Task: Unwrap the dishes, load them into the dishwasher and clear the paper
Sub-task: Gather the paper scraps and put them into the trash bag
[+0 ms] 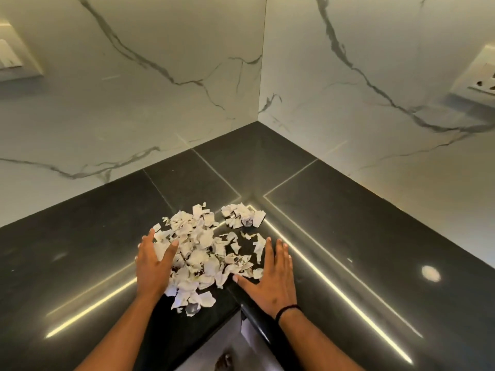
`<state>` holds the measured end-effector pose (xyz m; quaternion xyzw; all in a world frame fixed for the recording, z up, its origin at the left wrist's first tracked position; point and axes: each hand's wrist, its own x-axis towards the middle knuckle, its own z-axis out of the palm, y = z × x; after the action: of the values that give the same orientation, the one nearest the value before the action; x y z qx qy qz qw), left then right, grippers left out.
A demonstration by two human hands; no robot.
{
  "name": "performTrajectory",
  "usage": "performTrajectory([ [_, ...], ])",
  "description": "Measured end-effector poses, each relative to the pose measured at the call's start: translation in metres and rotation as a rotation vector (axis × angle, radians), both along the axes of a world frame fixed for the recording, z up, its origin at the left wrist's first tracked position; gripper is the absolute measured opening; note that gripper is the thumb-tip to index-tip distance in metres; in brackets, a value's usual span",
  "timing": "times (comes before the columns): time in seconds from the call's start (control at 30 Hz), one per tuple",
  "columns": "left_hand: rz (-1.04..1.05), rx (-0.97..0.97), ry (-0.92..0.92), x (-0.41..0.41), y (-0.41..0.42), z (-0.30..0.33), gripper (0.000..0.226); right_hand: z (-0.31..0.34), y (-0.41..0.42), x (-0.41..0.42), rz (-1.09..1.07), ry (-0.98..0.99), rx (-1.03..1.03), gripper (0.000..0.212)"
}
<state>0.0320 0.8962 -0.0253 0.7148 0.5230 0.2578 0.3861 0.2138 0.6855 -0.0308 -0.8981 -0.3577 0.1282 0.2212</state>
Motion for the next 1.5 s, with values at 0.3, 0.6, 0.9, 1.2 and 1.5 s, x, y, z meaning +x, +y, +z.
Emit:
performTrajectory([
  [0.3, -0.17, 0.043, 0.073, 0.032, 0.027, -0.001, 0.08, -0.005, 0.074, 0.043, 0.237, -0.051, -0.015, 0.107],
  [0.6, 0.008, 0.098, 0.116, 0.051, 0.064, 0.007, 0.073, -0.003, 0.106, 0.048, 0.055, 0.165, 0.431, 0.079],
  [0.9, -0.31, -0.026, 0.081, 0.094, 0.057, 0.013, 0.053, -0.008, 0.153, 0.025, 0.288, -0.068, 0.042, 0.116],
  [1.2, -0.358, -0.087, -0.11, 0.101, 0.052, 0.02, 0.026, -0.006, 0.167, 0.022, 0.288, -0.19, 0.141, 0.075],
  [1.5, -0.35, -0.117, -0.15, 0.1, 0.051, 0.02, 0.027, -0.012, 0.176, 0.035, 0.258, -0.106, 0.322, 0.053],
])
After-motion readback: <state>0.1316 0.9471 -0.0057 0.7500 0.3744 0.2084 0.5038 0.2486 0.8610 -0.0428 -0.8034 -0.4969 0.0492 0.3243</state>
